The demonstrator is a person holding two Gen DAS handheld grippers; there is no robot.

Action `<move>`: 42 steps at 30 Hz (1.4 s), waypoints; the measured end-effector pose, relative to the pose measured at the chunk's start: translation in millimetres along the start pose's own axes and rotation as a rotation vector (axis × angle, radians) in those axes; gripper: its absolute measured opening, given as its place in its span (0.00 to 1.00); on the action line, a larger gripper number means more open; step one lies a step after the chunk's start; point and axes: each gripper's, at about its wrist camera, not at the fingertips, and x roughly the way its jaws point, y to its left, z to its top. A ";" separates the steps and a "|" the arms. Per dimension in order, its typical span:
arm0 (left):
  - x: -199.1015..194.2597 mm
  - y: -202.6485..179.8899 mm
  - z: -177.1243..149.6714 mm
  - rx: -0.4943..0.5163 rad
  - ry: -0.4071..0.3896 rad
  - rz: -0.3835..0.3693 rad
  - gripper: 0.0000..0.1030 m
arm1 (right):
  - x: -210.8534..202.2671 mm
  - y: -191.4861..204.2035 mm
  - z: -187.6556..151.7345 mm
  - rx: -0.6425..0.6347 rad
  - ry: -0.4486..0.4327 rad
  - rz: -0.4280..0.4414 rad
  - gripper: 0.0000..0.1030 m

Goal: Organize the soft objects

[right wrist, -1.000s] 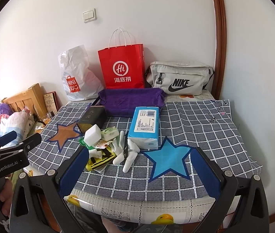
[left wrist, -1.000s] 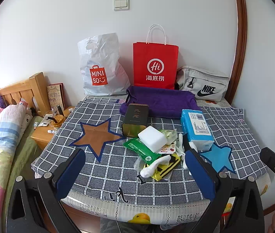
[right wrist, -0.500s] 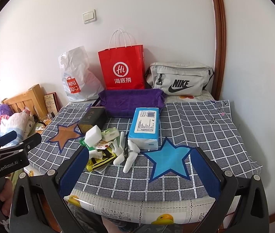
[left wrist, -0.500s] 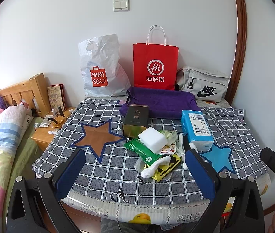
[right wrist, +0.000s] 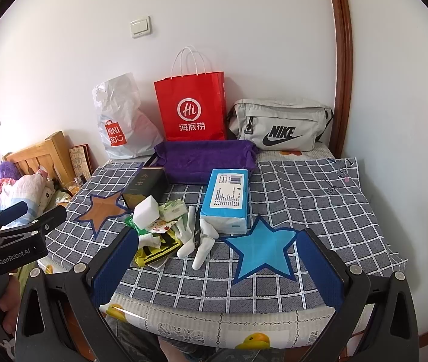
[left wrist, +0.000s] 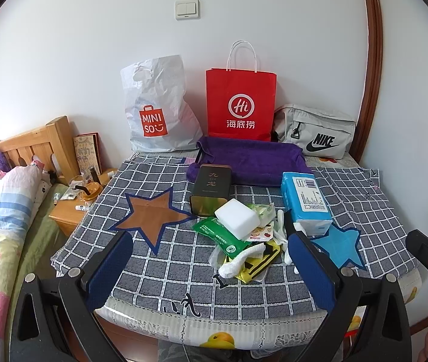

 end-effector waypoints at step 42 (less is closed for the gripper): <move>145.2 -1.3 -53.8 0.035 0.236 -0.089 0.95 | 134.6 -14.9 -44.8 0.010 0.211 0.064 1.00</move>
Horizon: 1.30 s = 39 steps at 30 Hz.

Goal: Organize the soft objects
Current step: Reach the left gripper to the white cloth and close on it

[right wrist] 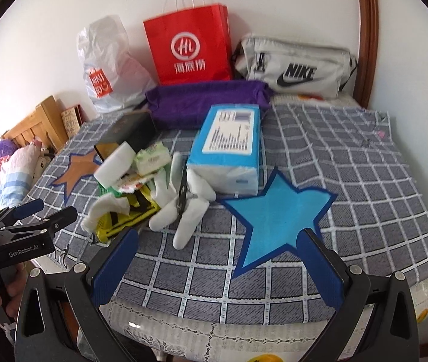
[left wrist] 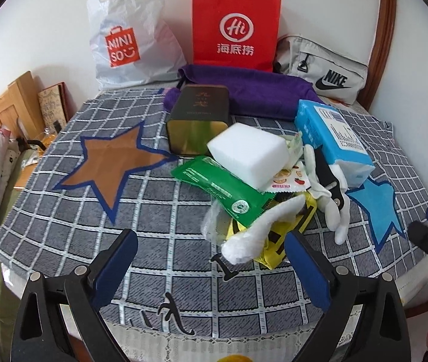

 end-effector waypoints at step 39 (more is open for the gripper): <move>37.0 55.5 -4.6 -0.122 0.066 -0.118 0.30 | 87.4 36.0 26.3 -0.086 0.070 0.044 0.48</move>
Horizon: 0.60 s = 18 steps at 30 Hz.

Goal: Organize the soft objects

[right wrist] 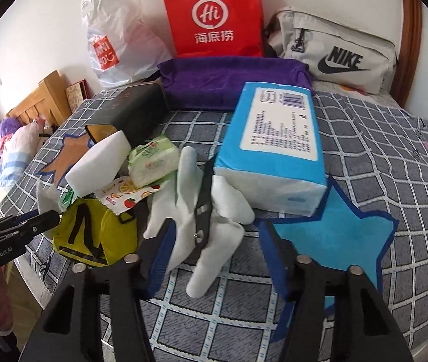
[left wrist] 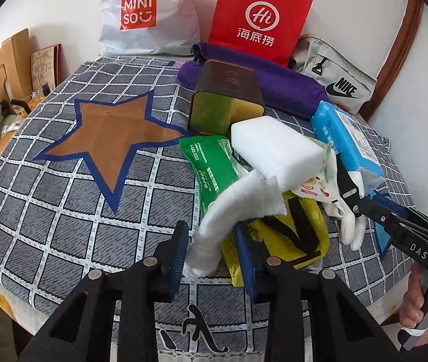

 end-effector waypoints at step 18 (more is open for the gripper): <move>5.3 12.7 2.6 -0.040 0.011 -0.075 0.30 | 21.1 10.5 4.5 0.017 0.032 -0.012 0.11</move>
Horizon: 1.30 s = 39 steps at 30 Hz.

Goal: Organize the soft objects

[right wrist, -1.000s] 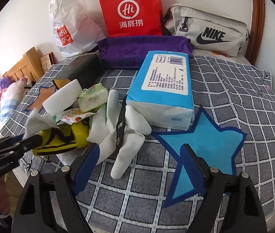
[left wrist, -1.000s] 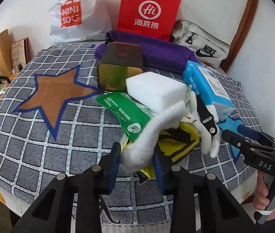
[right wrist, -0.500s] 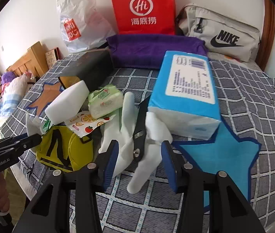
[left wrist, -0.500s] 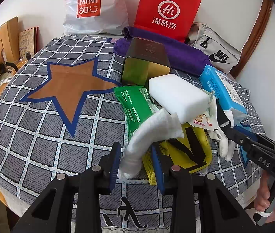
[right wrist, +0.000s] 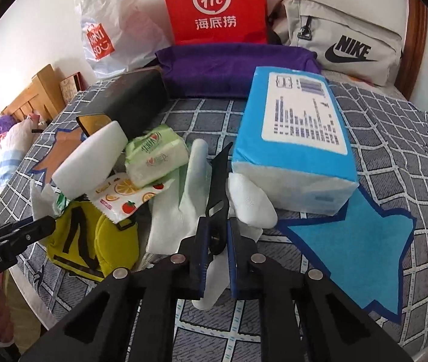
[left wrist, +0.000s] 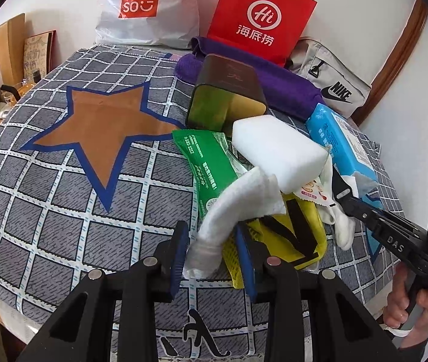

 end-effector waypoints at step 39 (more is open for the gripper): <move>12.3 -6.0 2.7 0.016 0.058 0.066 0.19 | -10.8 -60.1 -39.0 -0.060 -0.014 -0.027 0.58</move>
